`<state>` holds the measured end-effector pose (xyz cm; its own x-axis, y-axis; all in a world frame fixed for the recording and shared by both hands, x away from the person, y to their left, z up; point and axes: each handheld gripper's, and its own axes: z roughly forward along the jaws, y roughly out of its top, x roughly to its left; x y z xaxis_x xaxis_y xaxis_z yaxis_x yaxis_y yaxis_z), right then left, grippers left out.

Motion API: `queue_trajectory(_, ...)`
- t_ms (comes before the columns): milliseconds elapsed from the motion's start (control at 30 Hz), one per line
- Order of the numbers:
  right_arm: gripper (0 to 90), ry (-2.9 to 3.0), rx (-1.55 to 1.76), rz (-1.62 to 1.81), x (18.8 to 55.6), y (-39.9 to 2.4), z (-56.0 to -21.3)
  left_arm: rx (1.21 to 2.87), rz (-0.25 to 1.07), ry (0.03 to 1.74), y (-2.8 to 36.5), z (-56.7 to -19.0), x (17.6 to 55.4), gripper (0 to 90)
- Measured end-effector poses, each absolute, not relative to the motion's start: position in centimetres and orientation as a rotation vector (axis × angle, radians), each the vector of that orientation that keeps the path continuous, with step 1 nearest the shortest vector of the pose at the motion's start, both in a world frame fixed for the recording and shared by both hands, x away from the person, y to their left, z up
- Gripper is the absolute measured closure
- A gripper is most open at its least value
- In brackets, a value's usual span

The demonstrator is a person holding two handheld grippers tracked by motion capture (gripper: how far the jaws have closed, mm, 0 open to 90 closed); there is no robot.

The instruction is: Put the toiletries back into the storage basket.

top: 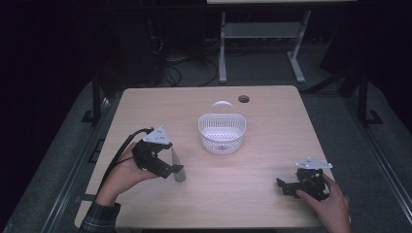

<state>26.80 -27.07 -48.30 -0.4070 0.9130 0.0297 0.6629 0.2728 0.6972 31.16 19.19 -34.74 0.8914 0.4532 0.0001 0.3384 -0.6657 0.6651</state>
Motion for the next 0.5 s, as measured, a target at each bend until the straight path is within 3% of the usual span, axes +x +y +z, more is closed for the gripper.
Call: queue_trajectory(500, 0.0, 2.173, 1.426, 0.907, 26.8, -27.1, -48.3, 2.434, 0.207, 0.541, 17.9, -35.3, 31.9, 14.1)
